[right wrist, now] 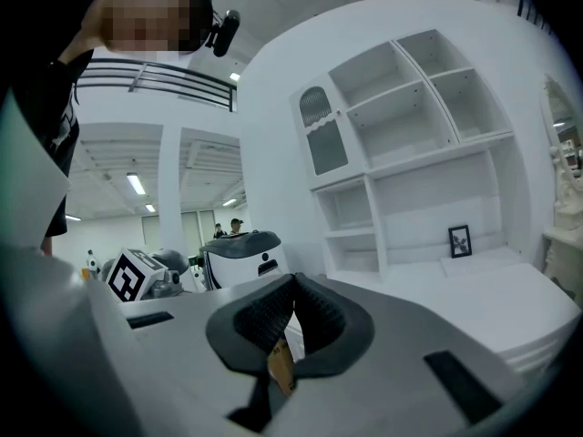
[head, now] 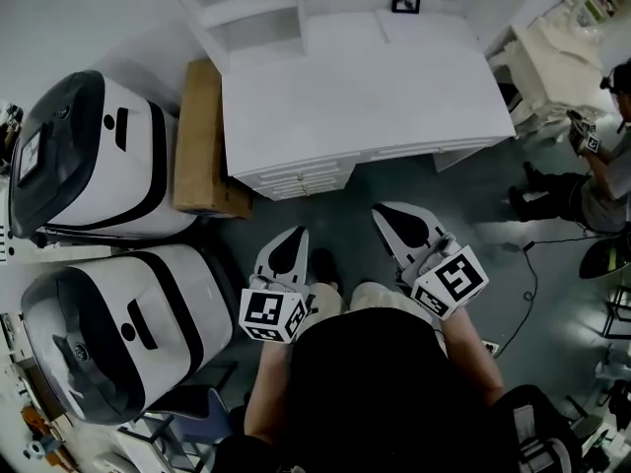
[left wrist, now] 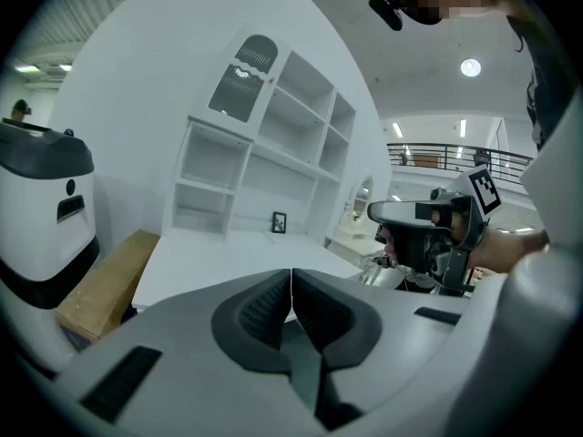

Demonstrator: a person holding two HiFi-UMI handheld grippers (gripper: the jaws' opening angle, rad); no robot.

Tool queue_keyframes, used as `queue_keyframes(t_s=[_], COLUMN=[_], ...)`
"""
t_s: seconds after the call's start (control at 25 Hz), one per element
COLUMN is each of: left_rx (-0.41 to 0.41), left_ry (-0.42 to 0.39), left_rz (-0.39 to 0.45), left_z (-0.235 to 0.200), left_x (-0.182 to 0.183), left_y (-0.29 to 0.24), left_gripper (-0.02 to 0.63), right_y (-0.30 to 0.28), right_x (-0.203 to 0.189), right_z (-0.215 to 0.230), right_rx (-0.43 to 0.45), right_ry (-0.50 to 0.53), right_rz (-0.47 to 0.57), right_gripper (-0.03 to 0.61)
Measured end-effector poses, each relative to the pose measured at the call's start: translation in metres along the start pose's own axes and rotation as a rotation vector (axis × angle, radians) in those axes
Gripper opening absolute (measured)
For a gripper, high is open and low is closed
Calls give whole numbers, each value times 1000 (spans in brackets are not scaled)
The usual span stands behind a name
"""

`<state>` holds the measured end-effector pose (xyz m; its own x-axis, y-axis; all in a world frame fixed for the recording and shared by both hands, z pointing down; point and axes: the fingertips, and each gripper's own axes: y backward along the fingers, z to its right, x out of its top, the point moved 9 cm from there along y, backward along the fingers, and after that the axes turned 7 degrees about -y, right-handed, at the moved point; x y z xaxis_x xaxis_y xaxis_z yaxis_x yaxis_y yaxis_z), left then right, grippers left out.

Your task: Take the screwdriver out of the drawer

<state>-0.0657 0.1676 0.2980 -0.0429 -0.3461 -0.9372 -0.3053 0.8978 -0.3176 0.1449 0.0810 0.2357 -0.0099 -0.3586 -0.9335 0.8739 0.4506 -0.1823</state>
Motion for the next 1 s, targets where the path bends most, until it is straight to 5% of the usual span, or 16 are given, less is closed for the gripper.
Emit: queue_keyframes(t_s=[0.52, 1.0], left_rx=[-82, -71], left_ry=[3, 38], left_rz=[-72, -138], left_z=[-41, -55], left_x=[-30, -66], left_y=[-33, -68], left_gripper=[25, 25], right_y=[-29, -51], right_x=[-22, -47], right_z=[-1, 12], right_rx=[-78, -68], right_ry=[-24, -49], right_rz=[-20, -87], right_gripper=[18, 18])
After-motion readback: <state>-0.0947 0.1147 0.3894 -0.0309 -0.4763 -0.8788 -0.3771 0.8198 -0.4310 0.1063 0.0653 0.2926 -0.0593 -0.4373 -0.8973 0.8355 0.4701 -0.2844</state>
